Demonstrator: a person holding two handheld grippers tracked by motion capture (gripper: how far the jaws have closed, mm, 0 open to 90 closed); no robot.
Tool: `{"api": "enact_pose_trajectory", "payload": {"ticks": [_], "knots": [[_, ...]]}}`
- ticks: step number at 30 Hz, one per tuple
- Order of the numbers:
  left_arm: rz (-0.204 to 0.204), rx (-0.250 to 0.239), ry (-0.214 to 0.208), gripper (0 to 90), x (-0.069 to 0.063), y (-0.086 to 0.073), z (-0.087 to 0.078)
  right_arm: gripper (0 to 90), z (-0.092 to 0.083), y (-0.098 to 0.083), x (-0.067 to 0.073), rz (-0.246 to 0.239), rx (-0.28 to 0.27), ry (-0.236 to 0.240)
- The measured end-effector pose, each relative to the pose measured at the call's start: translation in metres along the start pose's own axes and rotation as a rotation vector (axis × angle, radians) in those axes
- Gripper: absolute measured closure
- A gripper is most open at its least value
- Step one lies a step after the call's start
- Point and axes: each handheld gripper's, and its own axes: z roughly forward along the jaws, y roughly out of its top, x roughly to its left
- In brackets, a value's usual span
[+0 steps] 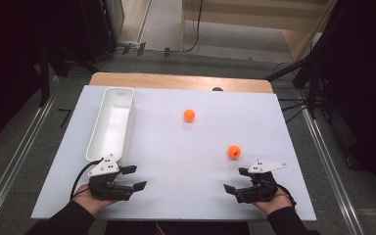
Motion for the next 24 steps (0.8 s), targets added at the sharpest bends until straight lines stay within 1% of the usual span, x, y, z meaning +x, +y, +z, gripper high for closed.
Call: {"api": "enact_pose_trajectory", "payload": {"ticks": [3, 8, 10, 15, 17, 19, 24], "knots": [[-0.003, 0.001, 0.000, 31.7, -0.0001, -0.0002, 0.0004, 12.8, -0.0002, 0.0007, 0.0001, 0.007, -0.007, 0.000], [0.000, 0.002, 0.006, 31.7, 0.0006, -0.0005, -0.0008, 12.8, 0.0011, 0.0008, -0.0001, 0.011, 0.000, 0.010], [0.000, -0.001, 0.009, 31.7, 0.0007, -0.0008, -0.0012, 12.8, 0.0008, 0.0017, -0.0003, 0.002, -0.007, 0.007], [0.001, 0.003, 0.007, 31.7, 0.0006, -0.0012, -0.0006, 12.8, 0.0010, 0.0028, 0.0008, 0.006, -0.014, 0.012], [0.002, 0.006, 0.007, 31.7, 0.0003, -0.0017, -0.0006, 12.8, 0.0020, 0.0033, 0.0005, 0.006, -0.009, 0.012], [0.001, -0.001, 0.010, 31.7, 0.0006, -0.0015, -0.0009, 12.8, 0.0037, 0.0035, 0.0005, 0.011, 0.003, 0.017], [0.002, -0.001, 0.014, 31.7, 0.0016, -0.0022, -0.0011, 12.8, 0.0047, 0.0035, 0.0005, 0.001, 0.012, 0.020]]}}
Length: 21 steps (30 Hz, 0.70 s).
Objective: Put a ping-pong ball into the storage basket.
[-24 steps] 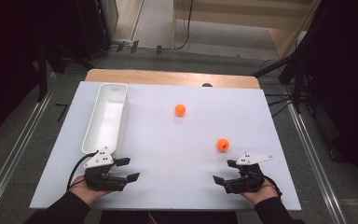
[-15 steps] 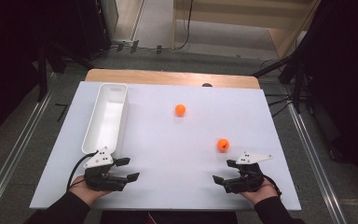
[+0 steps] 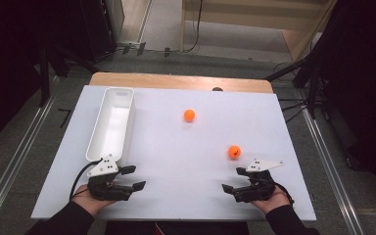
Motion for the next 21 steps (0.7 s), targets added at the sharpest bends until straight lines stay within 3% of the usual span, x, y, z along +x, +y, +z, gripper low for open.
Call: {"api": "enact_pose_trajectory", "payload": {"ticks": [21], "knots": [[-0.002, 0.005, -0.004, 31.7, 0.0000, -0.0001, 0.0002, 12.8, 0.0026, -0.0002, -0.0006, -0.002, 0.017, 0.003]]}}
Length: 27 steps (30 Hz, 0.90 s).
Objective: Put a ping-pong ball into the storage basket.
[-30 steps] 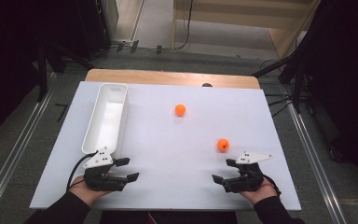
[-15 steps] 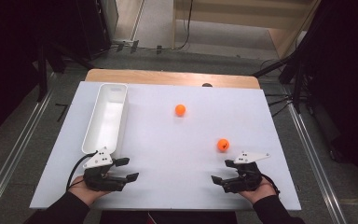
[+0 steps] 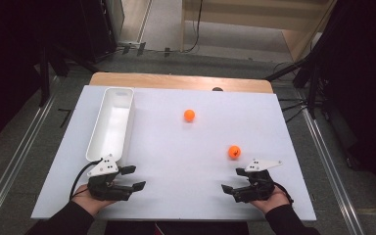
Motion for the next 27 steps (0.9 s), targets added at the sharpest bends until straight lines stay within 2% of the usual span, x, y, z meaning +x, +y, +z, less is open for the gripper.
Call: {"api": "enact_pose_trajectory", "payload": {"ticks": [6, 9, 11, 14, 16, 18, 19, 22, 27], "knots": [[-0.003, 0.002, 0.001, 31.7, 0.000, 0.000, 0.000, 12.8, 0.000, 0.000, 0.000, 0.000, 0.000, 0.000], [-0.007, 0.004, 0.020, 31.7, -0.002, 0.002, 0.000, 12.8, 0.000, 0.000, 0.000, -0.002, 0.003, 0.000], [0.006, 0.006, 0.037, 31.7, -0.004, 0.004, 0.001, 12.8, 0.000, 0.000, 0.000, 0.000, 0.002, 0.000], [0.008, 0.003, 0.025, 31.7, -0.005, 0.005, 0.002, 12.8, 0.000, 0.000, 0.000, -0.003, 0.002, 0.000], [-0.018, -0.008, 0.013, 31.7, -0.009, 0.007, 0.005, 12.8, 0.000, 0.000, 0.000, -0.004, 0.006, 0.002], [-0.018, -0.004, 0.009, 31.7, -0.009, 0.008, 0.006, 12.8, 0.001, 0.000, 0.000, -0.004, 0.007, 0.000], [-0.007, 0.001, 0.020, 31.7, -0.011, 0.009, 0.008, 12.8, 0.000, 0.000, 0.000, -0.005, 0.007, 0.001], [-0.008, 0.003, 0.037, 31.7, -0.012, 0.010, 0.010, 12.8, 0.000, 0.000, 0.000, -0.004, 0.007, 0.000], [-0.004, -0.015, 0.040, 31.7, -0.014, 0.013, 0.013, 12.8, 0.000, 0.000, 0.000, -0.012, 0.009, -0.004]]}}
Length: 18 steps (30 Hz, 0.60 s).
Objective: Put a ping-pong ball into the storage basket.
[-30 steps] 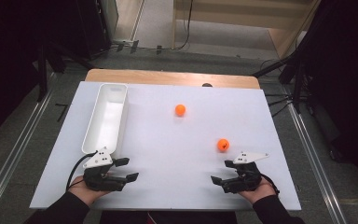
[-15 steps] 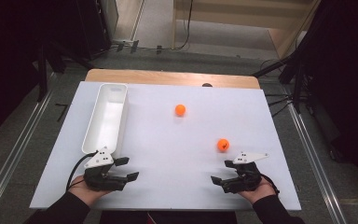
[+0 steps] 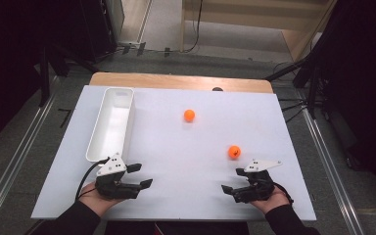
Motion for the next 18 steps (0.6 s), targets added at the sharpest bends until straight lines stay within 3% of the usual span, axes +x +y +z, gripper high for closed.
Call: {"api": "enact_pose_trajectory", "payload": {"ticks": [7, 18], "knots": [[-0.019, -0.020, -0.013, 31.7, -0.001, 0.004, 0.005, 12.8, 0.000, 0.000, 0.000, -0.001, 0.000, 0.001], [-0.027, -0.046, 0.006, 28.1, -0.002, 0.013, 0.013, 12.8, 0.000, -0.001, 0.001, 0.006, 0.006, 0.000]]}}
